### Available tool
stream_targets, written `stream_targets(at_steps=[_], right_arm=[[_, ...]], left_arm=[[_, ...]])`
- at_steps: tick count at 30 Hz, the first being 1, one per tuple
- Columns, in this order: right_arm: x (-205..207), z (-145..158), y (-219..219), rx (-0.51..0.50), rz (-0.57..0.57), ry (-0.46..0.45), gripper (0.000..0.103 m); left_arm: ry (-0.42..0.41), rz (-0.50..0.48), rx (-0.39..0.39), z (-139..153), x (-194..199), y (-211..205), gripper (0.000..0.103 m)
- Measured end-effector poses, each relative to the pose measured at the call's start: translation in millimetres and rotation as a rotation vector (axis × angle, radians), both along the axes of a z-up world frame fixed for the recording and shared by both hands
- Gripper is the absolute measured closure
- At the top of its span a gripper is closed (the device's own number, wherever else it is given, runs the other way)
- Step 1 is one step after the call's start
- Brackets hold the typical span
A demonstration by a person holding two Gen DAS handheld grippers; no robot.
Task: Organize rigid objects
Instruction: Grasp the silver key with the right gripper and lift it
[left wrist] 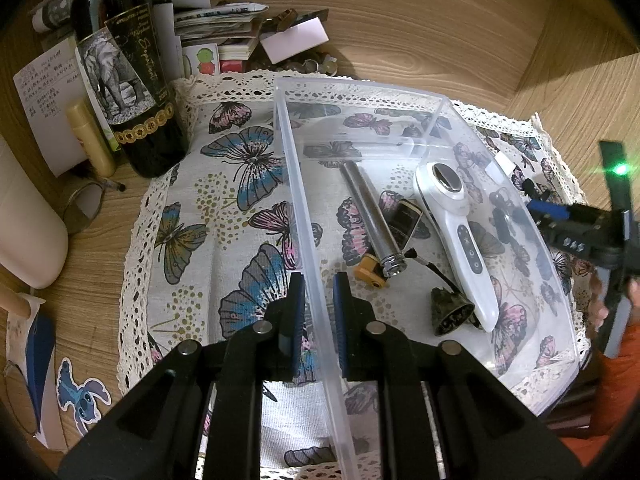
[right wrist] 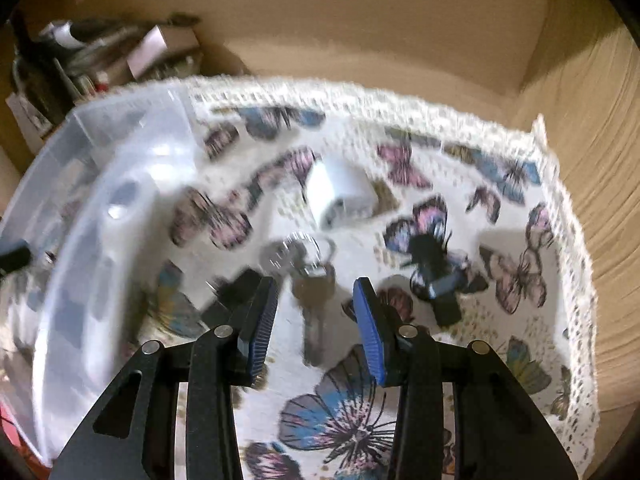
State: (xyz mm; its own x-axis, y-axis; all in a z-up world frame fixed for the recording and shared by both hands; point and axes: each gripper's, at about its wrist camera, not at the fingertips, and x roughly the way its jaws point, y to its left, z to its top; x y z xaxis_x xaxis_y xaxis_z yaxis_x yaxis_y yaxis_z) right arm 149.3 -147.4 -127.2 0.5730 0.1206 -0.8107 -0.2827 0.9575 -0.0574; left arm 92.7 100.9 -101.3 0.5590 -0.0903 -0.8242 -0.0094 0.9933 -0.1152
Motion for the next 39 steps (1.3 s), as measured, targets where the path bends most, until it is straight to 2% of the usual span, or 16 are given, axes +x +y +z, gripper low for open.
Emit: stream_targets(at_steps=[6, 7, 8, 13, 30, 39], right_arm=[[9.3, -9.0, -3.1, -0.002, -0.013, -0.002, 0.067], [10.4, -9.5, -3.3, 0.001, -0.014, -0.008, 0.070], [11.7, -8.4, -1.4, -0.001, -0.011, -0.014, 0.080], [10.2, -3.7, 1.7, -0.004, -0.005, -0.034, 0.081], [-28.1, 87.0, 32.2, 0.116, 0.098, -0.303, 0.081], [-46.7, 110.0, 66.2, 0.151, 0.223, -0.369, 0.081]], left_arm=[[0.000, 0.003, -0.001, 0.2, 0.4, 1.2, 0.089], [0.000, 0.003, -0.003, 0.2, 0.7, 1.5, 0.089], [0.000, 0.002, -0.002, 0.2, 0.6, 1.4, 0.089], [0.000, 0.001, 0.005, 0.2, 1.0, 0.8, 0.089], [0.001, 0.003, 0.001, -0.3, -0.9, -1.0, 0.090], [0.001, 0.003, 0.003, -0.3, -0.6, -0.6, 0.090]])
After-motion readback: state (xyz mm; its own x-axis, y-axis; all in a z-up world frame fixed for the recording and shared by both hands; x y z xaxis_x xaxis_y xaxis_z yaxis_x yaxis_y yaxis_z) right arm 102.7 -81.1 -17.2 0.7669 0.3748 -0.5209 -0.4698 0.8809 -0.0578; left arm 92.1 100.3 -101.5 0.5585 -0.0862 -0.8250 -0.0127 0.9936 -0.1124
